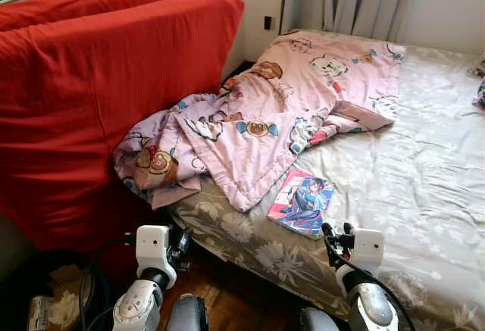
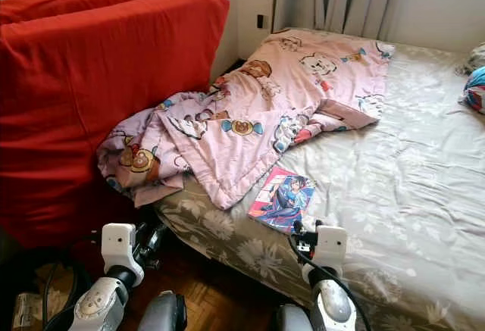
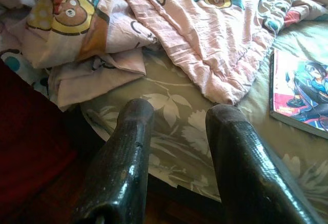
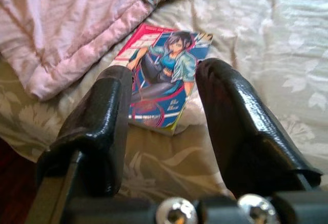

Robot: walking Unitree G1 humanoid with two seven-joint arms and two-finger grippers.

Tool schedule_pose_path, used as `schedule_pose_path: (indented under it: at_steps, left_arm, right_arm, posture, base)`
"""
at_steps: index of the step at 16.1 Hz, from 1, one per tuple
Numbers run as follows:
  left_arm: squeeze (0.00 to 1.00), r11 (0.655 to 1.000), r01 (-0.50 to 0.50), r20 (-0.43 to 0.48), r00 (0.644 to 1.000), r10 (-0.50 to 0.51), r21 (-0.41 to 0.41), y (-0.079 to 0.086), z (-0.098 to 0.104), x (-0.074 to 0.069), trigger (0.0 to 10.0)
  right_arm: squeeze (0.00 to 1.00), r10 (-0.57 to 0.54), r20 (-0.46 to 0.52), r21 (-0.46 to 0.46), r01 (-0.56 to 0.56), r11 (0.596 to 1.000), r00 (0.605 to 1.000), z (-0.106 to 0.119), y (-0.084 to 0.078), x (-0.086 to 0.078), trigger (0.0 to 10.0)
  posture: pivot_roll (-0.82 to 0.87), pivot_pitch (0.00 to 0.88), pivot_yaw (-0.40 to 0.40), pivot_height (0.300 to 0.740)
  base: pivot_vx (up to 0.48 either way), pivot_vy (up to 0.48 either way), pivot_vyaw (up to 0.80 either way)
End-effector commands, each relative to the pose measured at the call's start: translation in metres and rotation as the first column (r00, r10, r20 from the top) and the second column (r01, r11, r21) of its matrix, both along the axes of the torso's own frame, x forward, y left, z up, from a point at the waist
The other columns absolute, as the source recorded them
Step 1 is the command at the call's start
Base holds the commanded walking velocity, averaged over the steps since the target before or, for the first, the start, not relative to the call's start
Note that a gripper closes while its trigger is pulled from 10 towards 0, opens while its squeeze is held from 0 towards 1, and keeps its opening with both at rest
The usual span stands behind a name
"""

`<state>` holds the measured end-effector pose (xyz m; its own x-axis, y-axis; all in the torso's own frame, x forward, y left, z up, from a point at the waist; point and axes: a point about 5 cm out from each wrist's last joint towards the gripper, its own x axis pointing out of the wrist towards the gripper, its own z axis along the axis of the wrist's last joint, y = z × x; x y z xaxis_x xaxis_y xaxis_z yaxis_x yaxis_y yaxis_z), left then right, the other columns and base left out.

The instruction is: Clean up the room

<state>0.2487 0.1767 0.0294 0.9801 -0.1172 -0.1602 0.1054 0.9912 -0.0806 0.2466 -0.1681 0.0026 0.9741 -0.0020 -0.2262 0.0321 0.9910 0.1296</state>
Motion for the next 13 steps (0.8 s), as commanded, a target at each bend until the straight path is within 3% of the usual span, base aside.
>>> schedule_pose_path:
  at_steps: [1, 3, 13]
  left_arm:
    - [0.0, 1.0, -0.002, 0.01, 1.0, 0.002, -0.005, 0.002, 0.005, 0.003, 10.0]
    - [0.0, 1.0, 0.001, 0.01, 1.0, -0.001, -0.009, 0.002, 0.005, 0.002, 10.0]
    - [0.0, 1.0, 0.012, 0.01, 1.0, -0.012, -0.015, 0.001, 0.006, 0.003, 10.0]
  right_arm:
    - [0.0, 0.012, -0.006, 0.001, -0.012, 1.0, 1.0, -0.002, 0.002, 0.001, 10.0]
    - [0.0, 0.01, -0.026, 0.014, -0.01, 1.0, 1.0, -0.007, 0.001, 0.0, 10.0]
    - [0.0, 0.033, -0.041, 0.023, -0.032, 0.999, 0.999, -0.014, 0.002, -0.002, 10.0]
  posture:
    - [-0.09, 0.052, 0.021, 0.631]
    - [-0.09, 0.054, 0.021, 0.631]
    - [-0.09, 0.056, 0.021, 0.631]
  base:
    - [0.0, 0.0, 0.0]
    - [0.0, 0.0, 0.0]
    - [0.28, 0.0, 0.0]
